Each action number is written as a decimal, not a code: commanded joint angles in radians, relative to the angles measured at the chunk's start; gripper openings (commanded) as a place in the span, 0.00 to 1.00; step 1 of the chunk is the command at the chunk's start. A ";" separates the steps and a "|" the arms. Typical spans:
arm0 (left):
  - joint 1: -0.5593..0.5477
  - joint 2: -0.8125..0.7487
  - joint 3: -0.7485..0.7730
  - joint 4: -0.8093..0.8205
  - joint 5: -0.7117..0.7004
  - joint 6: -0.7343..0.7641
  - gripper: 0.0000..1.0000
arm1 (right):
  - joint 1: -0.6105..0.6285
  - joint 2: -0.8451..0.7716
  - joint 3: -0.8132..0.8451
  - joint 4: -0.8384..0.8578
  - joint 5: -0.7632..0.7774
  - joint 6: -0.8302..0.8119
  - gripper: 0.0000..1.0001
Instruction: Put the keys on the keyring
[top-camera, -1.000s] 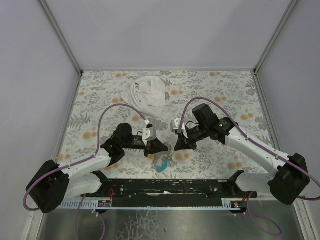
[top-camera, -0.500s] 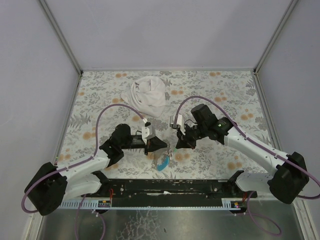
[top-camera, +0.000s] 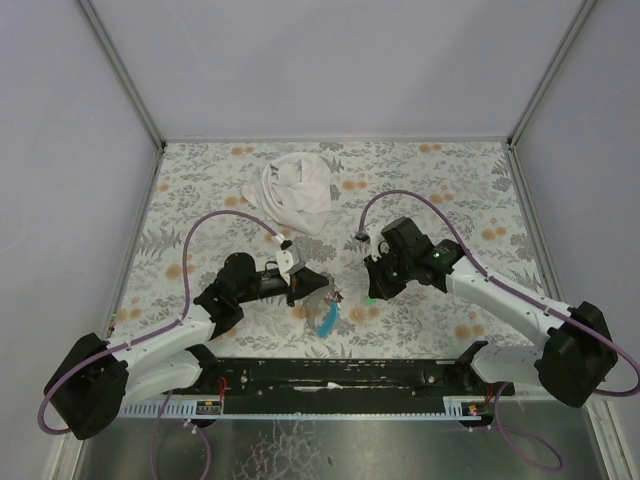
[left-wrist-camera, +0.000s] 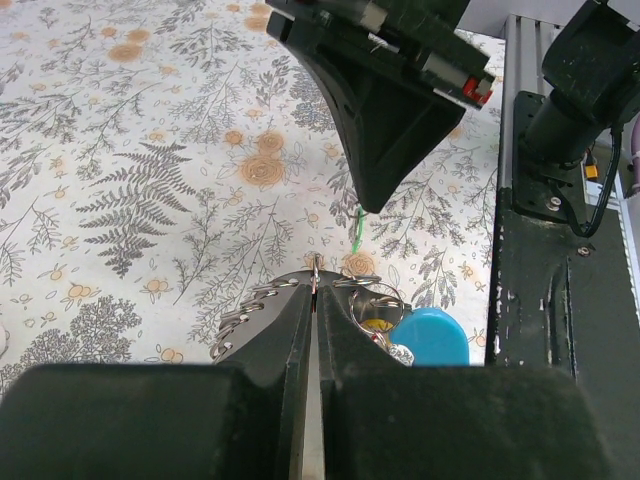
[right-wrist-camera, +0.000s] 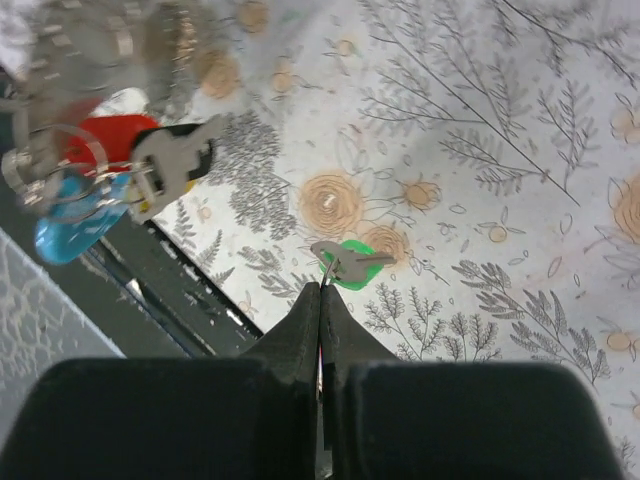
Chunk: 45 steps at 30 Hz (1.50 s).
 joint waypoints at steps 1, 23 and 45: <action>-0.003 -0.008 -0.017 0.021 -0.025 -0.014 0.00 | 0.007 0.073 0.012 -0.057 0.168 0.157 0.00; -0.002 -0.001 -0.007 0.003 -0.022 -0.019 0.00 | -0.015 0.457 0.178 0.082 0.412 0.098 0.00; -0.003 -0.007 -0.013 0.011 -0.047 -0.033 0.00 | 0.032 0.377 0.175 0.055 0.540 0.286 0.35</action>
